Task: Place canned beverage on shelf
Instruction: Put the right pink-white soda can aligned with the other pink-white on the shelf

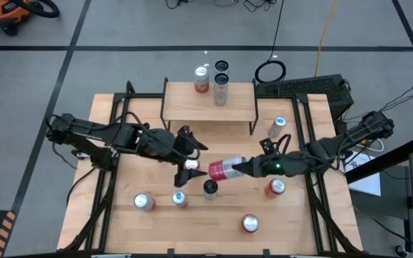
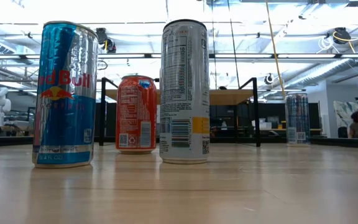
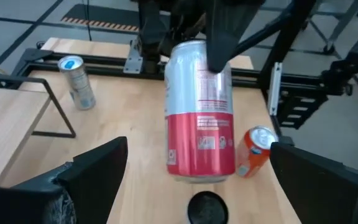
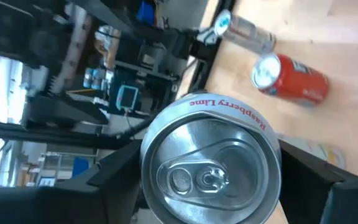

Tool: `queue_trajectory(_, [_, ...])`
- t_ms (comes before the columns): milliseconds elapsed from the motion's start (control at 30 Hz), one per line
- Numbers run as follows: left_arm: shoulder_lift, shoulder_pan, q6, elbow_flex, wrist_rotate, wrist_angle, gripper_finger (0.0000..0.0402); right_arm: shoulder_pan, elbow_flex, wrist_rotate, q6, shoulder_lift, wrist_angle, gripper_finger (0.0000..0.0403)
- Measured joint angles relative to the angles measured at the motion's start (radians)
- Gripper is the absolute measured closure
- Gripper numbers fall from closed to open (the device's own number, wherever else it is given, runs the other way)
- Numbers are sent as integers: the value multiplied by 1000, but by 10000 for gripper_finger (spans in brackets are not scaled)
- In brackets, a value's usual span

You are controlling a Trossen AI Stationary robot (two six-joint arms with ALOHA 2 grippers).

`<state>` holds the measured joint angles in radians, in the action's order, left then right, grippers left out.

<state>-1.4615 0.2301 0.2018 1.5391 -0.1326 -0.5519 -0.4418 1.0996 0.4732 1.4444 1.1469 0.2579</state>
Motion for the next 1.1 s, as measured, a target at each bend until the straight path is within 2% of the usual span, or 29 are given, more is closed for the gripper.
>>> queue_trajectory(233, [-46, -10, -100, 0, 2, -5, 3, 67, 0, 30, -28, 18, -50, 124])
queue_trajectory(433, [-76, -31, -109, 0, -59, -7, 2, 102, 1, 25, -54, 47, -116, 124])
queue_trajectory(900, [-102, -74, -113, -2, -70, -37, 2, 135, 1, 24, -73, 64, -179, 124])
queue_trajectory(1100, [-102, -74, -113, -2, -73, -37, 34, 136, 0, 24, -73, 64, -180, 124])
